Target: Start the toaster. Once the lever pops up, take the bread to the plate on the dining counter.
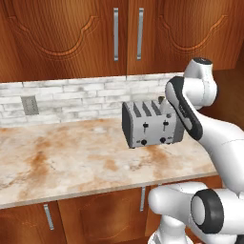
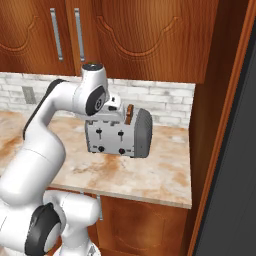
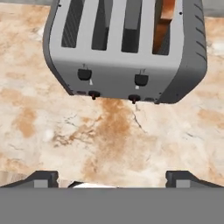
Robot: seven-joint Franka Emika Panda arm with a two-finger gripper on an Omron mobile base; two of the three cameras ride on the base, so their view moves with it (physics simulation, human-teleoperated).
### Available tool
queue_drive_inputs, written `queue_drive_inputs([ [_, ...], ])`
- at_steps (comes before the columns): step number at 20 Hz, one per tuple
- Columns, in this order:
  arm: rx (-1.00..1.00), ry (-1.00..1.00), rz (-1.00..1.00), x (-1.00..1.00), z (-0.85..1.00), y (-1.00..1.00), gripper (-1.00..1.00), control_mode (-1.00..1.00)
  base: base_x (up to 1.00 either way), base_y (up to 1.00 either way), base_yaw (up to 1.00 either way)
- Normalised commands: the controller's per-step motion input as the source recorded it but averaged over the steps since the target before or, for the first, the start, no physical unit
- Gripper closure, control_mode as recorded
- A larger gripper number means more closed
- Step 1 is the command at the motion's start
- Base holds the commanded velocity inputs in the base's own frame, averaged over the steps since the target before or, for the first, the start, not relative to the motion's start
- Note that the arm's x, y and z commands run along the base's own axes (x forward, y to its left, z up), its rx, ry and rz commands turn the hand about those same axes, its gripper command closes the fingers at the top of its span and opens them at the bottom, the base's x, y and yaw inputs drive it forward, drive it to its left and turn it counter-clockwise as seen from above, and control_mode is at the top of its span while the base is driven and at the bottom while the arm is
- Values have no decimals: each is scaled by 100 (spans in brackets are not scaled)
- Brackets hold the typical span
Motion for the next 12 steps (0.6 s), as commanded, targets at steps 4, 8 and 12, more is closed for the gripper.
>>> queue_drive_inputs([
  [4,-1,-17,1,0,-41,-10,-100,-100,0,0,0],
  [8,0,-16,0,5,-32,0,-100,-100,0,0,0],
  [12,0,-10,0,8,-17,-7,-100,-100,0,0,0],
])
